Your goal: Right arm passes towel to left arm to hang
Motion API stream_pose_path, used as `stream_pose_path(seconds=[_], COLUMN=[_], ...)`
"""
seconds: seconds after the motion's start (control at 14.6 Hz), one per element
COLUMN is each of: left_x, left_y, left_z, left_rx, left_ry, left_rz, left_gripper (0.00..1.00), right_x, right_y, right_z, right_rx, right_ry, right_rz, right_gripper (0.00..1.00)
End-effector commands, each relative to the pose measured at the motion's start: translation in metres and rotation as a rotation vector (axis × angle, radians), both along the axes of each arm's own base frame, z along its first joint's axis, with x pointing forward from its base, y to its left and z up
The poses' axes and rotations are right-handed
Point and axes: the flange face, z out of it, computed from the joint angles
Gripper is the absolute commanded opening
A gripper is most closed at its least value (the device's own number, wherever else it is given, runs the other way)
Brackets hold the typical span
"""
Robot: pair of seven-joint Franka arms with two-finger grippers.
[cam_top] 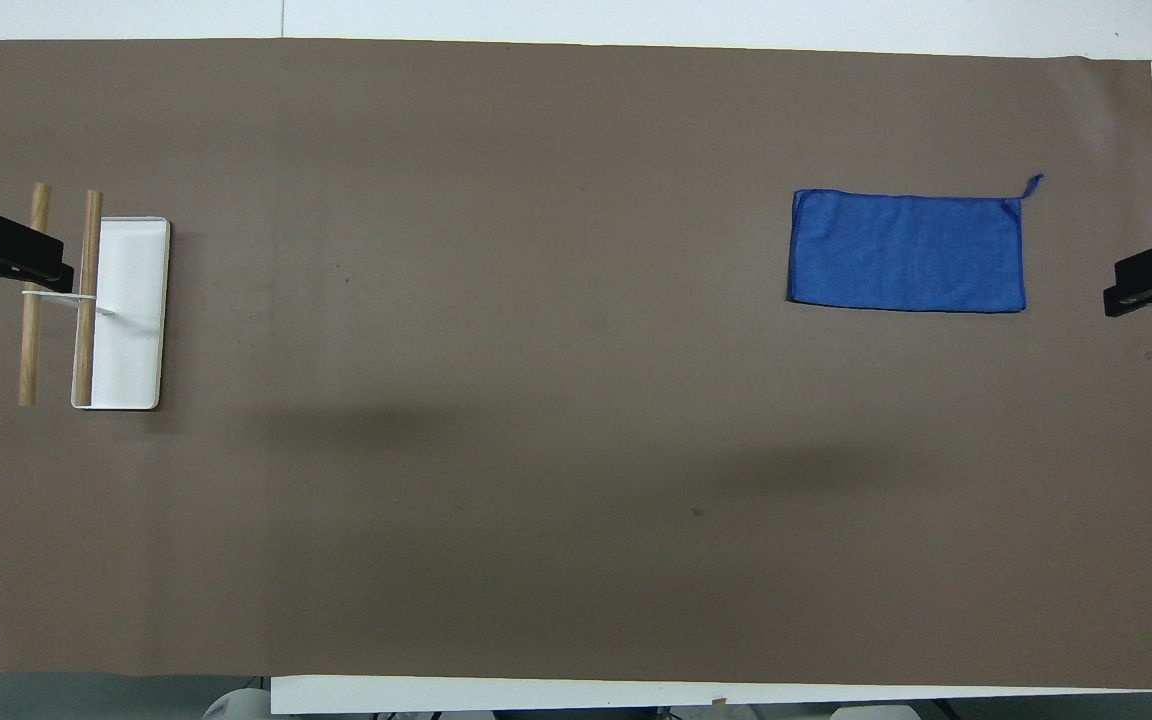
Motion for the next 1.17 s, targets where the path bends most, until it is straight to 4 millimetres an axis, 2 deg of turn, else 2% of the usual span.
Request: stream_pose_path(seconds=[0.0, 0.27, 0.41, 0.62, 0.96, 1.1], left_x=[-0.003, -0.003, -0.003, -0.002, 0.003, 0.003], left_y=[-0.004, -0.007, -0.020, -0.018, -0.022, -0.025], left_z=[0.006, 0.005, 0.006, 0.009, 0.012, 0.012], left_rx=[0.000, -0.003, -0.003, -0.003, -0.010, -0.009], left_ry=[0.007, 0.003, -0.002, -0.009, -0.058, -0.061], left_rz=[-0.004, -0.017, -0.039, -0.027, -0.029, -0.031], left_gripper=[1.00, 1.00, 1.00, 1.00, 1.00, 1.00], right_x=[-0.001, -0.004, -0.003, 0.013, 0.076, 0.102], right_y=[-0.002, -0.004, -0.003, 0.003, 0.001, 0.010], right_z=[0.001, -0.002, -0.002, -0.004, -0.075, -0.121], right_rx=[-0.005, 0.005, 0.007, 0.003, 0.004, 0.006], right_ry=[-0.011, 0.001, -0.007, -0.105, -0.171, -0.164], right_rz=[0.009, 0.001, 0.016, 0.032, 0.036, 0.054], right_gripper=[1.00, 1.00, 1.00, 1.00, 1.00, 1.00])
